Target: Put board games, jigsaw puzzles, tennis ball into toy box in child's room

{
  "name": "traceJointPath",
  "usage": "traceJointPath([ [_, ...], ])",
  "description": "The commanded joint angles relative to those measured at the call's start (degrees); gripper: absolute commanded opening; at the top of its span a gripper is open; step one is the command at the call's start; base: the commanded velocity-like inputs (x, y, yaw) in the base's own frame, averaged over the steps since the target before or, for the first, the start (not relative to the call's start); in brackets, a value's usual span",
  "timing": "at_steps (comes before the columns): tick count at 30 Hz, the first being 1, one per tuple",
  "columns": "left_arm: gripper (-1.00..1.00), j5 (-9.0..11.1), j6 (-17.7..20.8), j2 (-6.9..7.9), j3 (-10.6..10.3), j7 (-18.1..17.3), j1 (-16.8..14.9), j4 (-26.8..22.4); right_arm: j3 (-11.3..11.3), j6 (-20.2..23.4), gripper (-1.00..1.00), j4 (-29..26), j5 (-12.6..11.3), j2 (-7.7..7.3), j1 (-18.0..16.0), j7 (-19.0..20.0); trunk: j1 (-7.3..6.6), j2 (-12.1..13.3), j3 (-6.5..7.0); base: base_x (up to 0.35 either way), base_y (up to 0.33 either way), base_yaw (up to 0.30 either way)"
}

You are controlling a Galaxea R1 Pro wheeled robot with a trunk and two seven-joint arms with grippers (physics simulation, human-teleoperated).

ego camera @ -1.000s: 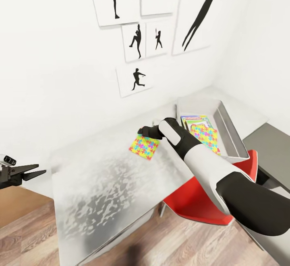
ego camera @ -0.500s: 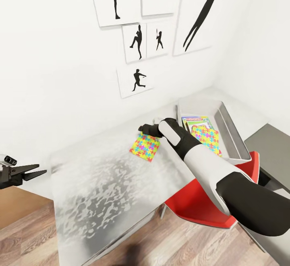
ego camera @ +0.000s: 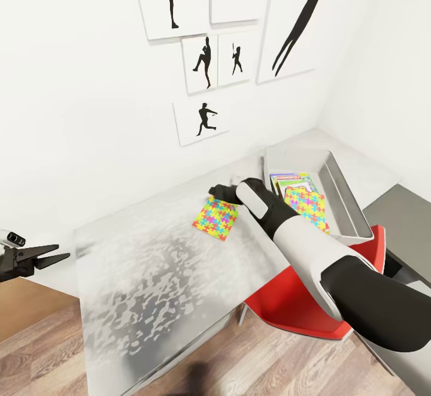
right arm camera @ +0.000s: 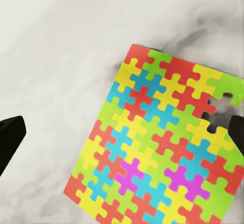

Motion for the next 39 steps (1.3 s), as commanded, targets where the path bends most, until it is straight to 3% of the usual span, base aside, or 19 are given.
traceJointPath([
  [1,1.00,0.05,0.61,0.03,-0.05,-0.19,-0.02,-0.01,0.19,-0.67,1.00,0.57,-0.14,0.00,-0.07,-0.51,0.03,-0.11,-0.09,0.000,0.000,0.000],
  [4,1.00,0.06,0.61,0.03,-0.05,-0.19,-0.02,-0.01,0.03,-4.29,1.00,6.16,2.29,0.00,-0.07,-0.52,0.03,-0.11,-0.09,0.000,0.000,0.000],
  [9,1.00,0.06,0.60,0.09,-0.05,-0.19,-0.02,-0.01,-0.04,-5.83,1.00,8.99,3.35,0.00,-0.07,-0.44,0.03,-0.11,-0.09,0.000,0.000,0.000],
  [39,1.00,0.04,0.60,0.10,-0.05,-0.19,-0.02,-0.01,0.03,-7.89,1.00,9.92,3.65,0.00,-0.07,-0.43,0.03,-0.11,-0.09,0.013,0.021,0.000],
])
